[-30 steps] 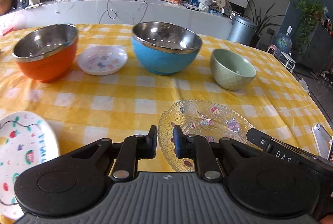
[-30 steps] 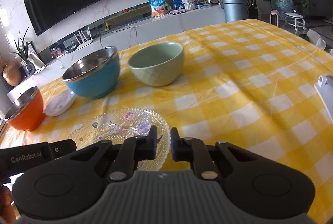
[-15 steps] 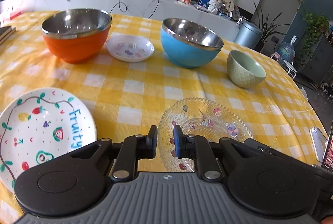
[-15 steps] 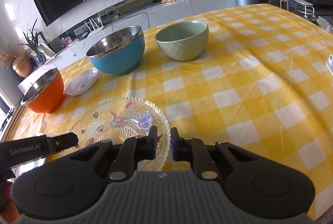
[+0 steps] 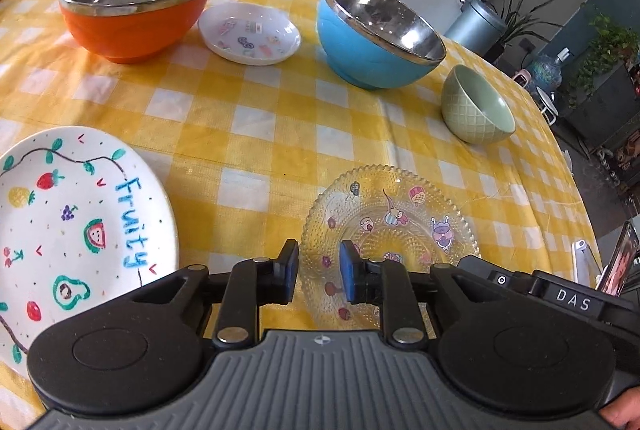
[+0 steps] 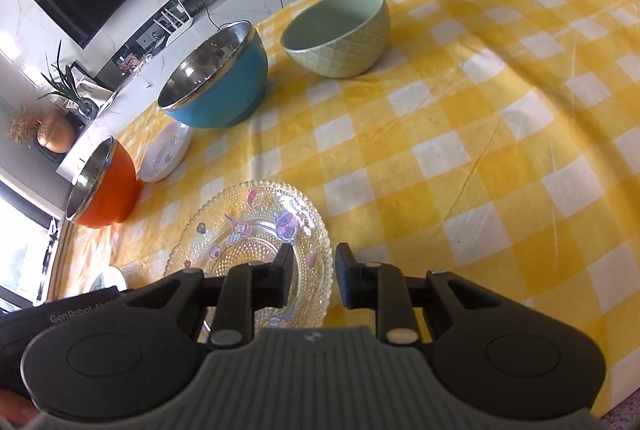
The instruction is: Organize plates and bowls
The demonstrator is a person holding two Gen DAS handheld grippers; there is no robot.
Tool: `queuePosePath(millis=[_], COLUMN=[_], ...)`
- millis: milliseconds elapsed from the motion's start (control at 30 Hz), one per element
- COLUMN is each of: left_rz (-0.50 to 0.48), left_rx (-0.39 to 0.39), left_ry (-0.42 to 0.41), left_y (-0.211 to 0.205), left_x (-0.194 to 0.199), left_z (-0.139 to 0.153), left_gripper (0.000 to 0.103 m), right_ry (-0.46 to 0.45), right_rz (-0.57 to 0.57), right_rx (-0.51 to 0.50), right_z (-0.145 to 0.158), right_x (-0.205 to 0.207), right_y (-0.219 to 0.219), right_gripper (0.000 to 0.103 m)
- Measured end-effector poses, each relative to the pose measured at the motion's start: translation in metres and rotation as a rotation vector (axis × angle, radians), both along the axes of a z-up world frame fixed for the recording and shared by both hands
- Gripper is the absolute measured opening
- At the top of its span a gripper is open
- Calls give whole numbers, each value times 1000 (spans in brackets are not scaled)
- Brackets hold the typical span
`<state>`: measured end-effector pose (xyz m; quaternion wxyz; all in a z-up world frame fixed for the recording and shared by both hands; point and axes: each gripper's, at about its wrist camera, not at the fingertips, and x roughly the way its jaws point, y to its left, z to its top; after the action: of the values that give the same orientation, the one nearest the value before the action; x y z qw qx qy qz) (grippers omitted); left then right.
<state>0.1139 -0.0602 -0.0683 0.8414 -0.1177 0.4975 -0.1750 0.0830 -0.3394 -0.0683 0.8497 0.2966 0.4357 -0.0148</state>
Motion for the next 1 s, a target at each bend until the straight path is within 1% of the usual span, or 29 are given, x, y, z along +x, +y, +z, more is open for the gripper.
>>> queuePosePath(millis=[67,100,200,367,600,767,1000], left_rz=[2,1,3,-4,-6,10,64], left_rx=[13,21,27,36,55,65,61], left_ry=[-3,-7,-13,-23,-36,-66,-95], left_y=[-1,-2,-2,-1,8,27,62], left_x=[0,0,0,-1,-9,-20,-31], left_z=[0,0,0,1,9,22,35], left_gripper=[21,19,17,16,16,16,16], right_ry=[12,14,5,-3,-11,-35,-64], right_rz=[2,6,8,-14,-6,26,87], right_rx=[0,-9,-40,-28,-10,-4,8], right_z=[0,0,0,0,5,14,27], right_x=[2,2,-1,-4,-12,-17,-15], right_y=[-1,1,4,2,8,24,55], right_gripper=[18,13,10,9,8,8,7])
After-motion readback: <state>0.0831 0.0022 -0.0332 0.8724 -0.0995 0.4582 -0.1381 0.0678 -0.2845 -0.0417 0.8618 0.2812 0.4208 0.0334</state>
